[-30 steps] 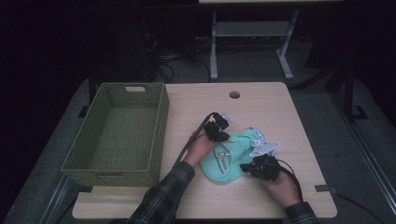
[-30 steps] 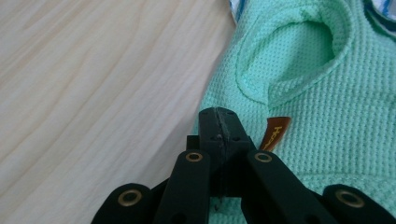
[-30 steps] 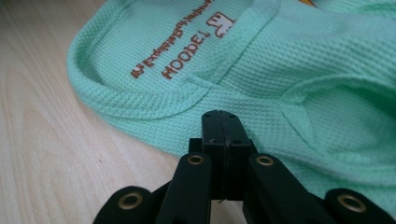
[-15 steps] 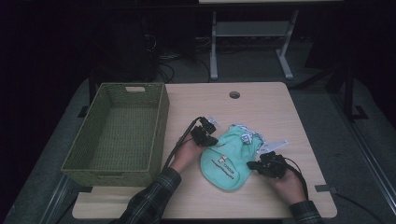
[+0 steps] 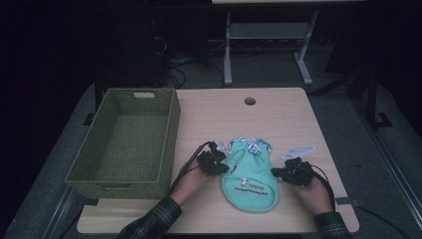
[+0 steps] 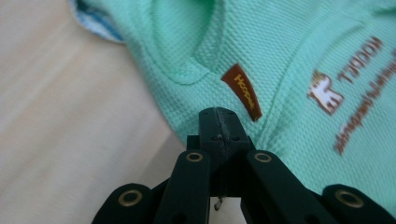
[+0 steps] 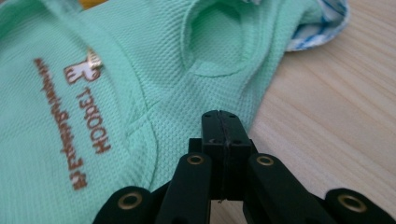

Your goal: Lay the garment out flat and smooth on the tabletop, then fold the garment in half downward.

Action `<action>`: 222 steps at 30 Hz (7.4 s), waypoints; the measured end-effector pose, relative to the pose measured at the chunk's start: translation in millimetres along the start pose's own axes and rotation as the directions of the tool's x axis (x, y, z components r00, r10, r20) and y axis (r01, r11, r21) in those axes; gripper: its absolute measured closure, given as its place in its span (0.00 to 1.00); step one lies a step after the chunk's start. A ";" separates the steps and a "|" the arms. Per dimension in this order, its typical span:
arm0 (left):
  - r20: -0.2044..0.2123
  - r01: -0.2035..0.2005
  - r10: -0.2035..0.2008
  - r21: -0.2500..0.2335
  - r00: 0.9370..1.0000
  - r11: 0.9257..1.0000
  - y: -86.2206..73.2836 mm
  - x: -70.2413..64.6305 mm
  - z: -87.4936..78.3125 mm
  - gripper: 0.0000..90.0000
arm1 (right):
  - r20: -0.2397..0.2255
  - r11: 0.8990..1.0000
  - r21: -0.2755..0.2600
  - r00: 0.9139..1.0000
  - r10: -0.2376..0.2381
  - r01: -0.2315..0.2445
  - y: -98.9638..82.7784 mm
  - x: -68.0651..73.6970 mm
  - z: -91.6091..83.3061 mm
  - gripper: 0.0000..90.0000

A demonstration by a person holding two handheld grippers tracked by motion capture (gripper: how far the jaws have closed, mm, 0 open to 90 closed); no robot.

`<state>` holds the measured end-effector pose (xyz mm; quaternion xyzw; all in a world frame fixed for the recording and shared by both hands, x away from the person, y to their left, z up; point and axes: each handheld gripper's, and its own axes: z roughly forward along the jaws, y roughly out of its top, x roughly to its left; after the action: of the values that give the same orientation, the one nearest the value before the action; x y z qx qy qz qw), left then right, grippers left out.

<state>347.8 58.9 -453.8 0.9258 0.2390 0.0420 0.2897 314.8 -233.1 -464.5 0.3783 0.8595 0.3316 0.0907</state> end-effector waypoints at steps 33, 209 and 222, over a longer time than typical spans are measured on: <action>0.005 -0.005 0.005 -0.013 1.000 1.000 -3.0 -4.2 -0.4 1.00 | 0.025 0.999 -0.020 0.999 0.031 -0.030 53.4 -30.1 41.0 1.00; -0.250 -0.263 0.184 -0.334 0.951 0.905 38.9 0.0 -80.1 0.93 | 0.092 0.925 -0.321 0.979 -0.182 0.202 62.1 14.7 -36.5 0.92; -0.234 -0.250 0.178 -0.331 0.956 0.910 24.8 -6.5 -77.3 0.91 | 0.119 0.914 -0.337 0.973 -0.197 0.226 60.0 24.3 -39.8 0.90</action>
<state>335.8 78.0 -375.5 0.8696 0.1517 0.2085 0.4211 317.1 -206.2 -393.5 0.2744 0.8187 0.4506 0.2267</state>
